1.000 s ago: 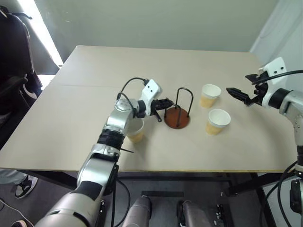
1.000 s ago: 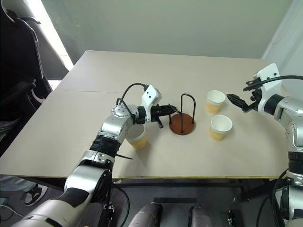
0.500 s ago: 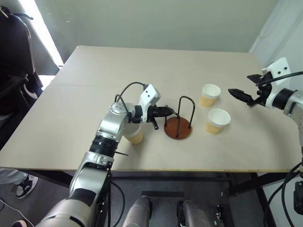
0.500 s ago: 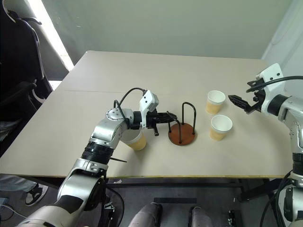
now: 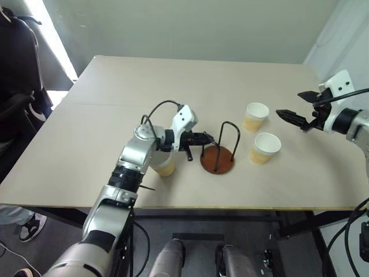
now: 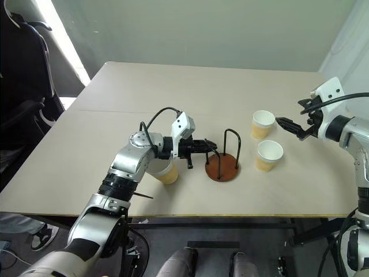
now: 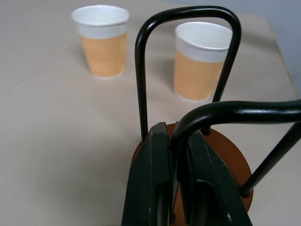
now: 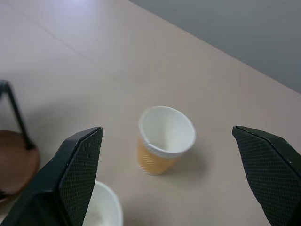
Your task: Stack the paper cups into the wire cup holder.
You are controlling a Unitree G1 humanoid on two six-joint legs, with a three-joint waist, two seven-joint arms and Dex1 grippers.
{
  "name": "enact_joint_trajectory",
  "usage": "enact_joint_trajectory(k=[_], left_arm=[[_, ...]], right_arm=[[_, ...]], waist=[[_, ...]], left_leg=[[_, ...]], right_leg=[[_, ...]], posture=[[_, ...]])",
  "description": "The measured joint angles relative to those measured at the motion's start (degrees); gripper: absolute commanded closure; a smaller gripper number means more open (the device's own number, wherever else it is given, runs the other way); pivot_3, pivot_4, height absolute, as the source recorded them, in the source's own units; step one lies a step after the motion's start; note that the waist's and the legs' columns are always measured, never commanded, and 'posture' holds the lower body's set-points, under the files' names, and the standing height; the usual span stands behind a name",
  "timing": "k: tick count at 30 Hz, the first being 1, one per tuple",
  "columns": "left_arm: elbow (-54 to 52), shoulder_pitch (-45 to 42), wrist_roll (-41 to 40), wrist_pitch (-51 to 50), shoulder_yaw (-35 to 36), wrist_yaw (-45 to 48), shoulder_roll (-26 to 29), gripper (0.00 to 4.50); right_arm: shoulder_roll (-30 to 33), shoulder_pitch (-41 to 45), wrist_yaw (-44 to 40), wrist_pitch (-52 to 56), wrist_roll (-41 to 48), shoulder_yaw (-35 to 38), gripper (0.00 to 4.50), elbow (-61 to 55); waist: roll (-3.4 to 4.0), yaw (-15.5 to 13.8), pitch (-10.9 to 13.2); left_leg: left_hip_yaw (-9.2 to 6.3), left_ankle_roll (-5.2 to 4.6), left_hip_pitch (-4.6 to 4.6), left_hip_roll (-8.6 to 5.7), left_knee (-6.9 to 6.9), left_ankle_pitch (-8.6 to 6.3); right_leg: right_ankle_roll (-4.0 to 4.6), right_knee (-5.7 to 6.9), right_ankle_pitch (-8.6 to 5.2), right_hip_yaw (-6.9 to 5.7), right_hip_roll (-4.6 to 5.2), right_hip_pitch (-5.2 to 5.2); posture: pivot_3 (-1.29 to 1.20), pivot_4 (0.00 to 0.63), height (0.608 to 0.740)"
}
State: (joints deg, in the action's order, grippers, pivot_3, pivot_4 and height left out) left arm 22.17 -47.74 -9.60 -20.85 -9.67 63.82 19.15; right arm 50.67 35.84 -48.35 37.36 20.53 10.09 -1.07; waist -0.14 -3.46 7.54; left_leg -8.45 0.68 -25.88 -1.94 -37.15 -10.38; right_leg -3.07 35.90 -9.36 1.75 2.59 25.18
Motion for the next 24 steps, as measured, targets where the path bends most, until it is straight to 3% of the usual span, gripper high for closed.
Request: enact_joint_trajectory(k=[15,24], left_arm=[[0.5,-0.5,0.3,1.8,-0.9,0.9,0.5,4.47],[0.5,-0.5,0.3,1.9,-2.7,3.0,1.3,4.47]], right_arm=[[13.7,-2.4,-21.3,2.6,6.8,-0.2,0.0,-0.3],[14.7,-2.8,-24.7,2.6,6.8,-2.3,0.0,-1.7]], waist=[[0.0,-0.1,0.0],[0.0,-0.1,0.0]], left_leg=[[0.03,0.0,-0.07,-0.02,0.0,0.01],[0.05,-0.07,-0.07,-0.03,-0.01,0.13]], right_leg=[[0.37,-0.04,-0.25,0.0,0.0,0.0],[0.3,-0.04,-0.23,0.04,0.0,0.0]], posture=[[0.0,0.15,0.74],[0.0,0.15,0.74]])
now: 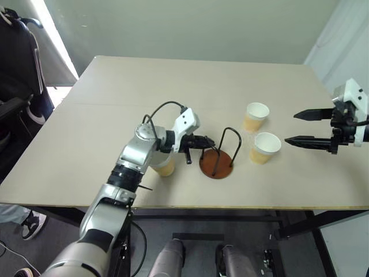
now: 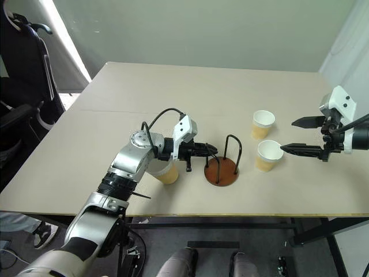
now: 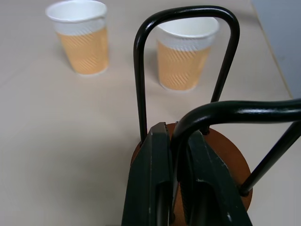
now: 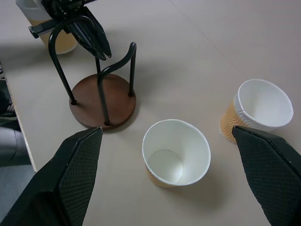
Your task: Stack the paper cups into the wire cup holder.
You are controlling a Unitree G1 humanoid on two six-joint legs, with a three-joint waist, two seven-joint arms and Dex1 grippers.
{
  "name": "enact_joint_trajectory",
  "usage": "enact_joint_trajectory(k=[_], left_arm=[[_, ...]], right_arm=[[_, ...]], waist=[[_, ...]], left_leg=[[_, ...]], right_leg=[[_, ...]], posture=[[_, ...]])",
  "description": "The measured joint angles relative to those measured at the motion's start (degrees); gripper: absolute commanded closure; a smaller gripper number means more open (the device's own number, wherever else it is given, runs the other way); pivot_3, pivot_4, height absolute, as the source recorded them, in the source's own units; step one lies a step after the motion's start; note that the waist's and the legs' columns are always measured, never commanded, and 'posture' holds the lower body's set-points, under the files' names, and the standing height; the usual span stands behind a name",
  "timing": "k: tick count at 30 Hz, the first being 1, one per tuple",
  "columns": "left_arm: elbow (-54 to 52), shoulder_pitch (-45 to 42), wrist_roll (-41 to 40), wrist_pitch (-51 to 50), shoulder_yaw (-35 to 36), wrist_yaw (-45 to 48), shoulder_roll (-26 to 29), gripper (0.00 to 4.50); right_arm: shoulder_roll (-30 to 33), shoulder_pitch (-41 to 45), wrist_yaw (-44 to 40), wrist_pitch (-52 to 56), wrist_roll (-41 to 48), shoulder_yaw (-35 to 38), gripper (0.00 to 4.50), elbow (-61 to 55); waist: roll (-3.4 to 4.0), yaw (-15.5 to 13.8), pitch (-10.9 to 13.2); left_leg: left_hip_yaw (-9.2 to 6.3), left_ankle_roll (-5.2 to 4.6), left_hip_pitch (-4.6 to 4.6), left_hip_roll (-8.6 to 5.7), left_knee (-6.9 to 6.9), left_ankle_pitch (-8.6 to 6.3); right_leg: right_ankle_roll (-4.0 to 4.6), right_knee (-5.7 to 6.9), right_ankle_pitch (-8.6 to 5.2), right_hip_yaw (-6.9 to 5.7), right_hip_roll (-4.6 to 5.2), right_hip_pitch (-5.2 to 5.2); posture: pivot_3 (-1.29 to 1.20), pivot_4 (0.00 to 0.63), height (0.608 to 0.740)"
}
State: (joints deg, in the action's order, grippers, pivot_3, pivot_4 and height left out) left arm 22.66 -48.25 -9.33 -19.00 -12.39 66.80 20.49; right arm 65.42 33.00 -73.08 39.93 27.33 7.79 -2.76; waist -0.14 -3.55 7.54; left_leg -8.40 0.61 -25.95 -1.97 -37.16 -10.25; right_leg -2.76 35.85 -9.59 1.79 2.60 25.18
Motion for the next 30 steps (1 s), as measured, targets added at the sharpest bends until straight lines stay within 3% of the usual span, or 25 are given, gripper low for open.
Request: enact_joint_trajectory(k=[9,12,18,30], left_arm=[[0.0,0.0,0.0,0.6,-0.7,0.7,0.4,4.47],[0.0,0.0,0.0,0.9,-0.8,0.6,0.3,3.66],[0.0,-0.1,0.0,1.9,-0.9,0.6,0.2,1.54],[-0.8,-0.1,-0.2,2.3,-1.3,2.0,0.1,1.54]], right_arm=[[0.5,0.0,-0.7,-0.1,-0.1,-0.1,0.0,0.0],[0.5,0.0,-0.8,-0.2,-0.1,-0.2,0.0,0.0],[0.5,0.0,-0.7,-0.4,-0.3,-0.5,0.0,0.0],[0.9,-0.1,-1.1,-0.4,-0.5,-0.8,0.0,-0.1]], waist=[[0.0,0.0,0.0],[0.0,0.0,0.0],[0.0,0.0,0.0],[0.0,0.0,0.0]], left_leg=[[0.0,-0.01,0.0,0.0,0.0,0.01],[0.01,-0.01,0.0,0.0,0.0,0.01],[0.01,-0.02,0.0,0.0,0.0,0.02],[0.01,-0.03,0.0,0.0,0.0,0.02]], right_leg=[[-0.03,0.0,0.01,0.01,0.0,0.0],[-0.03,0.0,0.01,0.01,0.0,0.0],[-0.03,0.0,0.02,0.01,0.0,0.0],[-0.17,0.0,0.1,0.01,0.0,0.0]], posture=[[0.0,0.15,0.74],[0.0,0.15,0.74],[0.0,0.15,0.74],[0.0,0.15,0.74]])
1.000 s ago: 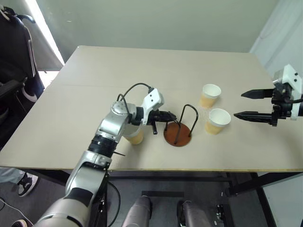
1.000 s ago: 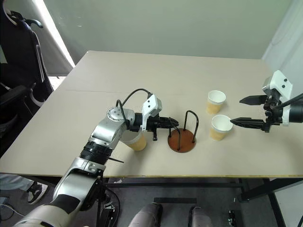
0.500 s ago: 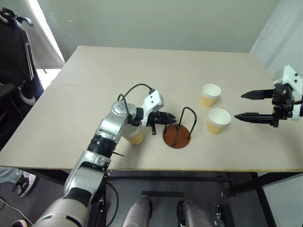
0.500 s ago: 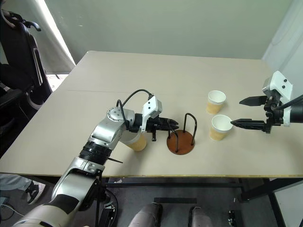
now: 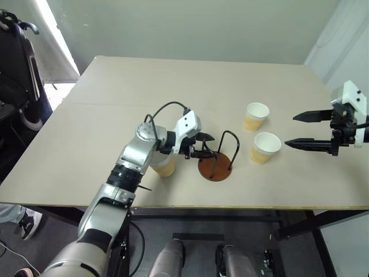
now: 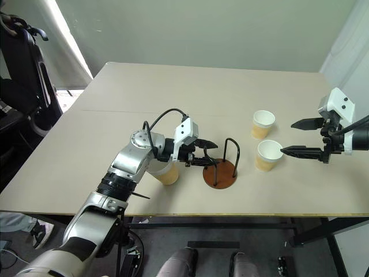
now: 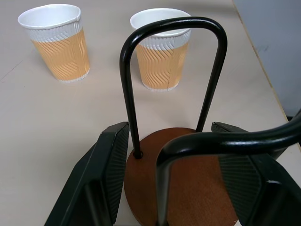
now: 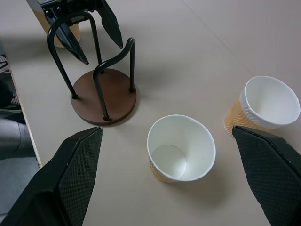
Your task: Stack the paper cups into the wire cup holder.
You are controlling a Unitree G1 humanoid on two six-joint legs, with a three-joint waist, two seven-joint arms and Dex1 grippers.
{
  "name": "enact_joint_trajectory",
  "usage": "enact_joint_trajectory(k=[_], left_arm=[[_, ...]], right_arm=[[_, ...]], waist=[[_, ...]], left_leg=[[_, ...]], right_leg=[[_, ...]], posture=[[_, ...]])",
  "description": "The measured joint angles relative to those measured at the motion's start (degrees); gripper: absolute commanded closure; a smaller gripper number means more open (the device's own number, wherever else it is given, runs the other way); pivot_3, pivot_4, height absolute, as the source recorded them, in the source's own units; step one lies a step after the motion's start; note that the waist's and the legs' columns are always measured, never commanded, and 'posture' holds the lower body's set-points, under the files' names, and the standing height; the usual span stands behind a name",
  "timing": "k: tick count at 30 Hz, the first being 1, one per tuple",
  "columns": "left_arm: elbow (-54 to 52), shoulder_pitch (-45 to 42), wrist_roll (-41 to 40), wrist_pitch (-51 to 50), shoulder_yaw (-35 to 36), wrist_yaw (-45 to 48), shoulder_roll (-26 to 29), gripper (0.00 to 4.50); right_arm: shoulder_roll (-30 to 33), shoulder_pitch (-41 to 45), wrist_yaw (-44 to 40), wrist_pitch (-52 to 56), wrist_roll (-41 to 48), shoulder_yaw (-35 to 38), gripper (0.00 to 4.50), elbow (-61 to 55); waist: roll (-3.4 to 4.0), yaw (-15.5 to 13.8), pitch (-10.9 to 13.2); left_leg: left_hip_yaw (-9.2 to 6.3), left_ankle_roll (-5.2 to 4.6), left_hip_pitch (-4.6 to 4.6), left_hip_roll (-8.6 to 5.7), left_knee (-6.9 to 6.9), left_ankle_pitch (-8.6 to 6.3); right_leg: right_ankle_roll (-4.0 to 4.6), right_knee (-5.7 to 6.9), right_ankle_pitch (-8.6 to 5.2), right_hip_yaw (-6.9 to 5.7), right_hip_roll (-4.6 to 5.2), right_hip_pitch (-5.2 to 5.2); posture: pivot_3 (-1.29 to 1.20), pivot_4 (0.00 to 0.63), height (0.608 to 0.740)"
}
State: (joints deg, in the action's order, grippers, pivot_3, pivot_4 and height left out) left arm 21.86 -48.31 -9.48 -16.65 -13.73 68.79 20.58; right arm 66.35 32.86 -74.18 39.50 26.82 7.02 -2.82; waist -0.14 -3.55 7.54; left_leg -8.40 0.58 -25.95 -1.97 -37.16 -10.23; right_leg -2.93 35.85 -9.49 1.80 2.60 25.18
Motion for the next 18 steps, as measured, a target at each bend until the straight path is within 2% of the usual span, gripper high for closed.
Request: enact_joint_trajectory(k=[12,18], left_arm=[[-0.3,-2.2,-0.2,-0.6,0.1,-2.4,-3.7,1.54],[-0.4,-2.3,-0.3,-0.8,0.1,-1.4,-3.3,1.54]], right_arm=[[2.1,-2.0,-1.2,0.1,0.0,0.0,0.0,-0.5],[2.8,-3.2,-1.3,0.6,0.4,0.0,0.0,-2.0]], waist=[[0.0,0.0,0.0],[0.0,0.0,0.0]], left_leg=[[0.05,-0.01,0.0,0.0,-0.01,0.0],[0.05,-0.01,-0.01,0.0,-0.01,0.0]], right_leg=[[-0.19,0.0,0.1,0.02,0.0,0.0],[-0.21,-0.01,0.1,0.02,0.0,0.0]], posture=[[0.0,0.15,0.74],[0.0,0.15,0.74]])
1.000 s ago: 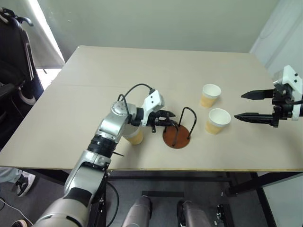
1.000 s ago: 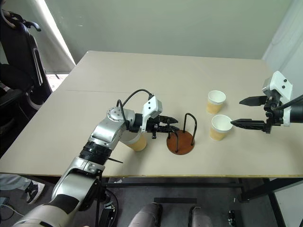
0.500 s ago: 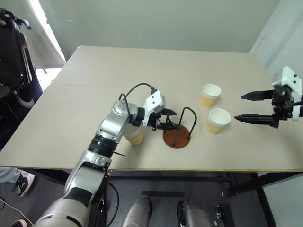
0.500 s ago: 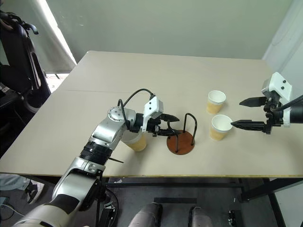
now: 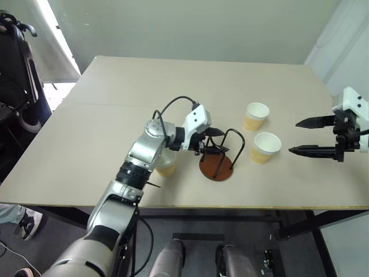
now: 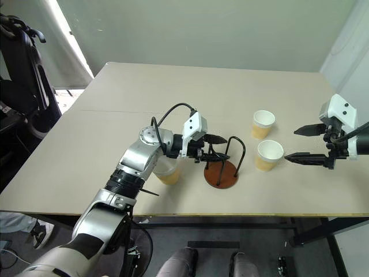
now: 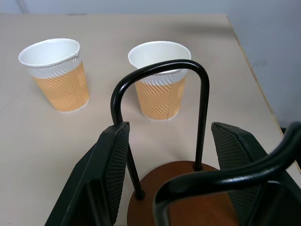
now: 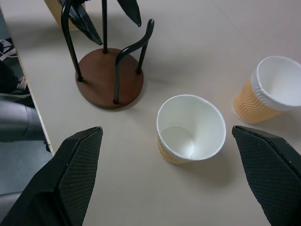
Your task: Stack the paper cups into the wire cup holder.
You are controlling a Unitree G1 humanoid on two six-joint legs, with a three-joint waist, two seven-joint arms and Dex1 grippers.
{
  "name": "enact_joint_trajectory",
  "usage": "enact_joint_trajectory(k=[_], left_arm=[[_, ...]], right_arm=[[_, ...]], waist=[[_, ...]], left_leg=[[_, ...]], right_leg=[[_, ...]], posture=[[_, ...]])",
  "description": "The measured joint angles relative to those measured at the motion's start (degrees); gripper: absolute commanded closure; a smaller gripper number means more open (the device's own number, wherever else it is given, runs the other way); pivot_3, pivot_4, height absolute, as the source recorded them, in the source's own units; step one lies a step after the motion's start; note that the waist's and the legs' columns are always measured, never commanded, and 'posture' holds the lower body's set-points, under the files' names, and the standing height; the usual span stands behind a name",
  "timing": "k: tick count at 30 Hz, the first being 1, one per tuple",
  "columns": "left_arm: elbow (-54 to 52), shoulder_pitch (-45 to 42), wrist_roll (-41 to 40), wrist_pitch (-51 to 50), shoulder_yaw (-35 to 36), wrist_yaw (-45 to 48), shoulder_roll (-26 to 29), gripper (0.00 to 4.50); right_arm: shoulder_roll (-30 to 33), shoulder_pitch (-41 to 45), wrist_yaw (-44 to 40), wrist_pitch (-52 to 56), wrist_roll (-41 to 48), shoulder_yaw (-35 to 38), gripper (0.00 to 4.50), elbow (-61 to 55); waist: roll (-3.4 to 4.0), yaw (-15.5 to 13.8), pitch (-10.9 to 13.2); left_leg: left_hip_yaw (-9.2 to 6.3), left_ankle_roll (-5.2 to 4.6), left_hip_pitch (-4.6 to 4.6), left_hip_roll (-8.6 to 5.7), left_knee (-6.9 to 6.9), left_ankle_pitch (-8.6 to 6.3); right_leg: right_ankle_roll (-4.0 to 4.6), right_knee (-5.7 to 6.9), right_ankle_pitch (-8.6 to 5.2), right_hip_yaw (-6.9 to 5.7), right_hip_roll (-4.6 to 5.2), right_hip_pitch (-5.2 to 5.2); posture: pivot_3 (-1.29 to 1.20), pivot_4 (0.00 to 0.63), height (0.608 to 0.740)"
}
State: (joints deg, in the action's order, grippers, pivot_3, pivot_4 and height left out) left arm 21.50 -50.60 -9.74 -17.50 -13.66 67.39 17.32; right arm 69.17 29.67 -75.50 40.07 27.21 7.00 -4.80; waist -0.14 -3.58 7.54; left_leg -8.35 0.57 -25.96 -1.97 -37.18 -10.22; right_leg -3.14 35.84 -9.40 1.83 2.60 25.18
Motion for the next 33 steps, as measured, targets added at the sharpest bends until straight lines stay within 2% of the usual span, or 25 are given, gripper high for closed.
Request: enact_joint_trajectory(k=[13,23,27,33], left_arm=[[-1.7,-0.3,1.4,2.2,-2.4,7.8,8.5,1.54],[-1.7,-2.6,2.6,4.6,-2.5,9.0,9.2,1.54],[-1.8,-2.8,2.6,4.8,-2.5,11.9,12.3,1.54],[-0.5,-4.0,3.1,7.3,-2.5,16.4,18.5,1.54]], right_arm=[[0.2,-2.0,0.3,6.3,6.4,0.8,0.0,-7.6],[0.2,-1.1,0.7,6.8,7.5,0.7,0.0,-8.2],[0.1,4.4,1.4,9.0,9.6,0.8,0.0,-8.4],[-4.5,15.3,4.3,11.8,11.8,-0.9,0.0,-7.2]], waist=[[0.0,0.0,0.0],[0.0,0.1,0.0],[0.0,0.2,0.0],[0.0,0.8,0.0]], left_leg=[[-0.02,-0.01,-0.03,-0.03,-0.01,0.01],[-0.01,-0.04,-0.05,-0.05,-0.01,0.02],[-0.02,-0.05,-0.07,-0.05,0.0,0.02],[-0.09,-0.05,-0.07,-0.04,0.03,0.02]], right_leg=[[0.36,-0.02,-0.27,0.02,0.0,0.0],[0.32,-0.03,-0.3,0.04,0.01,0.01],[0.32,-0.02,-0.3,0.03,0.0,0.06],[0.39,0.01,-0.32,0.04,0.0,0.13]], posture=[[0.0,0.15,0.74],[0.0,0.15,0.74],[0.0,0.15,0.74],[0.0,0.15,0.74]])
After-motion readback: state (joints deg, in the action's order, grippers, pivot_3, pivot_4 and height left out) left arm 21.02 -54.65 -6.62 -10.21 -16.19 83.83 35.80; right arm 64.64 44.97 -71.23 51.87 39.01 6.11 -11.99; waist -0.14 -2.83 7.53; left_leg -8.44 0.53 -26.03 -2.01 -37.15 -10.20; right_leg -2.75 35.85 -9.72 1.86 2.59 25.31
